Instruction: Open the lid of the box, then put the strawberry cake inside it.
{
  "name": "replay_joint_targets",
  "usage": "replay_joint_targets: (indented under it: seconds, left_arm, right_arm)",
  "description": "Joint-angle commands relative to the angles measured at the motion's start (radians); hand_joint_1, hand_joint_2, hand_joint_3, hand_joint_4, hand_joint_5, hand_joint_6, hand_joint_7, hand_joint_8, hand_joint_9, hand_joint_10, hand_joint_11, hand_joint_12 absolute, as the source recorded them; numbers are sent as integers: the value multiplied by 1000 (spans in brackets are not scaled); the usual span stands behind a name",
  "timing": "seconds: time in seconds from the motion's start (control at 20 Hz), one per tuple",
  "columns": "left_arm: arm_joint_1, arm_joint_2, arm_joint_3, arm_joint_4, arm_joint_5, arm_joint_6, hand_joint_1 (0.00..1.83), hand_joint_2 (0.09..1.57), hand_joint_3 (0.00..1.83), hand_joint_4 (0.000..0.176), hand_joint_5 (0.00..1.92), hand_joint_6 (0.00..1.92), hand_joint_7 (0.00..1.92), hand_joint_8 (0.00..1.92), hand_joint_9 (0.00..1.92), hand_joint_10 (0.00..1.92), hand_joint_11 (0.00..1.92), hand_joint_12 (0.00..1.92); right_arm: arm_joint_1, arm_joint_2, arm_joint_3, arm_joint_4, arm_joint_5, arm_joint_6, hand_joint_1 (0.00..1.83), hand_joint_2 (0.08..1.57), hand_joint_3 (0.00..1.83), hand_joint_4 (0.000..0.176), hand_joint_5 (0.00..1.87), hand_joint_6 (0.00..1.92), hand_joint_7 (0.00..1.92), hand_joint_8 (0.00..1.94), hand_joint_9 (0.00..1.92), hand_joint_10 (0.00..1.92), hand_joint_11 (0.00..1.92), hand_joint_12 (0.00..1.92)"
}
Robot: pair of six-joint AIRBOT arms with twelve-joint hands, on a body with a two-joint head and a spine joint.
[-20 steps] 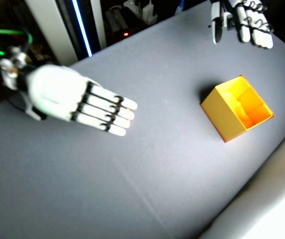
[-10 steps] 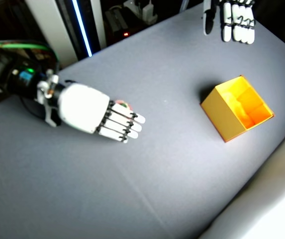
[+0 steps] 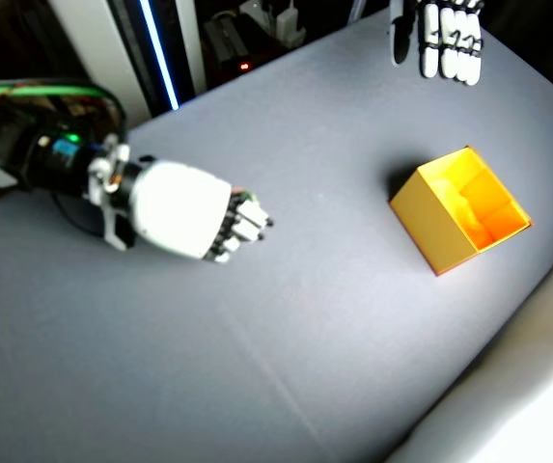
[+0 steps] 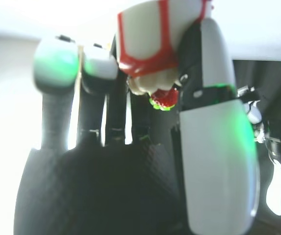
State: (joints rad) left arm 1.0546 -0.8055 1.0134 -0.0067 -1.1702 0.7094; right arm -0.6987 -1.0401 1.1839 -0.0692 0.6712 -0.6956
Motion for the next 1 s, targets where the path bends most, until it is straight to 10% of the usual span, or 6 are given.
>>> replay_joint_targets:
  seconds: [0.0, 0.2, 0.3, 0.6, 0.75, 0.95]
  left_arm:
    - [0, 3, -2, -15, -110, -6, 948, 1358, 0, 9, 83, 0, 0, 0, 3, 3, 0, 411]
    - [4, -16, 4, -9, -98, -23, 927, 1348, 0, 0, 116, 7, 0, 0, 27, 9, 0, 667]
    - [4, -35, 15, 0, -84, -43, 807, 1388, 3, 82, 87, 1, 0, 0, 5, 4, 0, 453]
    - [4, -72, 37, 33, -51, -83, 760, 1405, 1, 46, 113, 2, 31, 1, 47, 2, 0, 511]
    - [-7, -91, 50, 56, -32, -105, 768, 1409, 2, 59, 118, 1, 15, 0, 51, 2, 0, 429]
    - [-23, -116, 69, 86, -8, -131, 714, 1414, 1, 44, 160, 8, 27, 2, 71, 6, 0, 732]
  right_arm:
    - [36, 7, 10, -2, 122, 9, 1119, 1235, 0, 0, 762, 1305, 1022, 1924, 1232, 1921, 1325, 1921]
    - [127, -32, 49, -26, 114, 10, 1168, 1312, 6, 0, 623, 1283, 677, 1779, 887, 1921, 982, 1921]
    - [178, -65, 81, -45, 90, 10, 1187, 1287, 0, 0, 653, 1236, 734, 1671, 753, 1790, 802, 1921]
    - [322, -168, 185, -92, -11, 10, 1183, 1272, 0, 0, 671, 1257, 749, 1598, 695, 1645, 709, 1921]
    - [369, -198, 219, -108, -30, 10, 1175, 1262, 1, 0, 780, 1184, 663, 1628, 534, 1608, 564, 1920]
    - [420, -242, 261, -123, -46, 10, 1197, 1262, 0, 0, 762, 1106, 696, 1679, 565, 1722, 695, 1921]
